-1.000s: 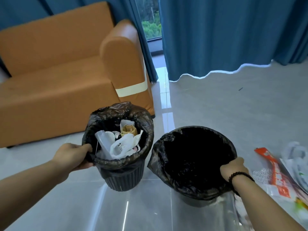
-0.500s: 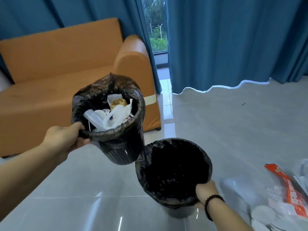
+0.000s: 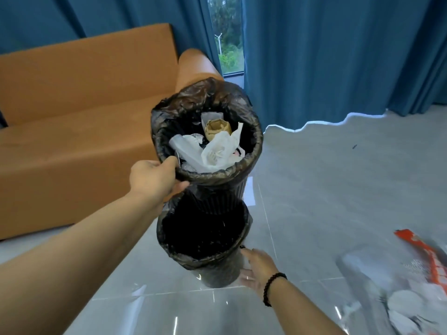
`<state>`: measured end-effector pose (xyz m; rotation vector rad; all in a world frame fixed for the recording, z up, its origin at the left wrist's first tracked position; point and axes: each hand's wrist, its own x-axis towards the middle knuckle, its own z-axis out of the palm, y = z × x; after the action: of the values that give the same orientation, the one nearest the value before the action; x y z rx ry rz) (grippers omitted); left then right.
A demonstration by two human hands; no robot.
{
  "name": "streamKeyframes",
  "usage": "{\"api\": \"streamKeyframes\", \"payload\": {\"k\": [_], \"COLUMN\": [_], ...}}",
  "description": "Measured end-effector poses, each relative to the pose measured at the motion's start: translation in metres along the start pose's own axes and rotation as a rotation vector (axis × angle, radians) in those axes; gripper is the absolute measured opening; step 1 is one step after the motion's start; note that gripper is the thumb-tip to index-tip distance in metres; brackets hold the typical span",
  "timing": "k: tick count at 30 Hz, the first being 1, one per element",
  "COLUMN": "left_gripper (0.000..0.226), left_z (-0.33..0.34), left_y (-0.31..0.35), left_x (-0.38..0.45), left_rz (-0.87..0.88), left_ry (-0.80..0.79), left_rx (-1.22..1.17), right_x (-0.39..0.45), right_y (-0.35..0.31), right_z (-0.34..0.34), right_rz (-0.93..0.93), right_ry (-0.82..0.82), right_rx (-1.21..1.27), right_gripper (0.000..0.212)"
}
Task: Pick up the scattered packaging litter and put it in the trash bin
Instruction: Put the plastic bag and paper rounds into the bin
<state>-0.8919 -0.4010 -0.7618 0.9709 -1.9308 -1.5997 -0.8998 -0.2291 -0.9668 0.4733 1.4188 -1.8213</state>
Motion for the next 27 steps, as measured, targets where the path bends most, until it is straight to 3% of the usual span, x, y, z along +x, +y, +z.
{"api": "streamKeyframes", "payload": {"k": [5,13,17,21,24,27], "left_gripper": [0.02,0.013,0.019,0.019,0.017,0.018], "left_z": [0.043,0.131,0.152,0.15,0.138,0.127], "left_y": [-0.012,-0.053,-0.095,-0.146,-0.176,-0.195], "left_x": [-0.028,-0.099,-0.12,-0.132,-0.137,-0.139], "left_rz": [-0.006,-0.049,-0.174,-0.284,-0.312,-0.326], "left_ry": [-0.158,-0.359,-0.397,-0.372,-0.346,-0.333], "left_rx": [0.013,0.064,0.1,0.179,0.241,0.291], "right_x": [-0.028,-0.057,-0.045,-0.023,-0.02,-0.012], "right_y": [-0.025,-0.034,0.0,0.048,0.079,0.112], "right_z": [-0.08,-0.229,-0.262,-0.275,-0.266,-0.263], "right_rz": [0.011,-0.062,0.054,0.161,0.165,0.114], "right_ry": [0.218,0.523,0.582,0.509,0.451,0.435], "right_rx": [-0.092,-0.026,-0.464,-0.831,-1.059,-1.124], "right_gripper": [0.036,0.008,0.008,0.019,0.013,0.042]}}
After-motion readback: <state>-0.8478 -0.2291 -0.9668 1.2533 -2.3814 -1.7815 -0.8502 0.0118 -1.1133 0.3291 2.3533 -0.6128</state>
